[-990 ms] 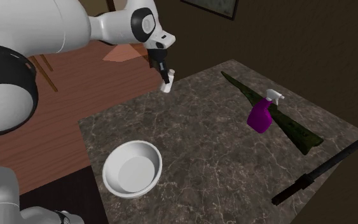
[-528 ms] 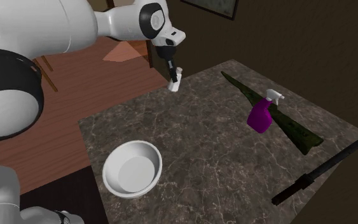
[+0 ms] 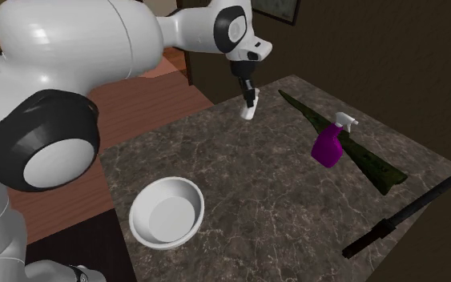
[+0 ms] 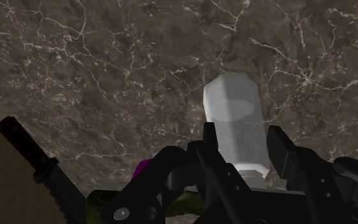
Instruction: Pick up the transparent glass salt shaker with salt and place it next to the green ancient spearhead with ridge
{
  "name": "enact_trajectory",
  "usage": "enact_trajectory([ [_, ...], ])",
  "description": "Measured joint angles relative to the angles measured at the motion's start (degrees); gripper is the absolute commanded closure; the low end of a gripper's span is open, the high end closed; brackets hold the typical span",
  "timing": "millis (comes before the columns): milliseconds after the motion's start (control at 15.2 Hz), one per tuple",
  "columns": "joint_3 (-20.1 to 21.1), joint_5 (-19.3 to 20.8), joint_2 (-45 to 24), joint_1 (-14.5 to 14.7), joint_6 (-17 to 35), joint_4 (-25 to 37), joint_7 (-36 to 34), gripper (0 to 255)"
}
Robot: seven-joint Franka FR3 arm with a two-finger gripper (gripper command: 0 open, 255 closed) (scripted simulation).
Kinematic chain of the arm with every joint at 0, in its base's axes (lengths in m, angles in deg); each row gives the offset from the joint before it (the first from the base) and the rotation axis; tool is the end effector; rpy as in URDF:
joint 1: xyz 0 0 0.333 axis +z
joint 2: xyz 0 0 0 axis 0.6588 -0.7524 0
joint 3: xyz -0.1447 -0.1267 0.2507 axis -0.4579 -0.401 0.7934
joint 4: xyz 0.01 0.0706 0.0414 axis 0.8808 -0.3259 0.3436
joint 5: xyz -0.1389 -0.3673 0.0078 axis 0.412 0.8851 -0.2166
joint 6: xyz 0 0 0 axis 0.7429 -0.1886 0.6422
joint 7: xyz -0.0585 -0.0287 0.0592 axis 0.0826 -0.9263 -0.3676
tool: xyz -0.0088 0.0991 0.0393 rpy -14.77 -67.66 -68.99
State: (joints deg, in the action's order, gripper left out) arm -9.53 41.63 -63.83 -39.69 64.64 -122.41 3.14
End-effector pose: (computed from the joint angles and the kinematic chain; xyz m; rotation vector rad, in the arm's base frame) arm 0.6615 0.2343 0.4887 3.0325 -0.4632 0.3203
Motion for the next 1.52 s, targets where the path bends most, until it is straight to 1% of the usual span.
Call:
enact_trajectory([
  [66,-0.32,0.06,-0.99,-0.46,-0.23,1.4,1.07,255],
  [132,-0.67,0.4,-2.75,-0.28,-1.17,4.18,1.84,255],
  [264,-1.32,0.47,-5.06,-1.24,-2.04,7.78,4.29,255],
  [396,-2.09,0.93,-9.07,-1.15,-4.35,14.47,6.68,255],
  [462,-2.31,1.05,-9.97,-1.28,-4.36,15.43,7.17,255],
  [594,-2.48,1.18,-10.59,-1.61,-3.3,15.01,7.39,255],
  [1254,-2.84,1.93,-11.02,-2.65,3.87,7.99,5.84,255],
  [1518,-3.1,2.41,-11.73,-2.74,6.34,6.12,5.17,255],
])
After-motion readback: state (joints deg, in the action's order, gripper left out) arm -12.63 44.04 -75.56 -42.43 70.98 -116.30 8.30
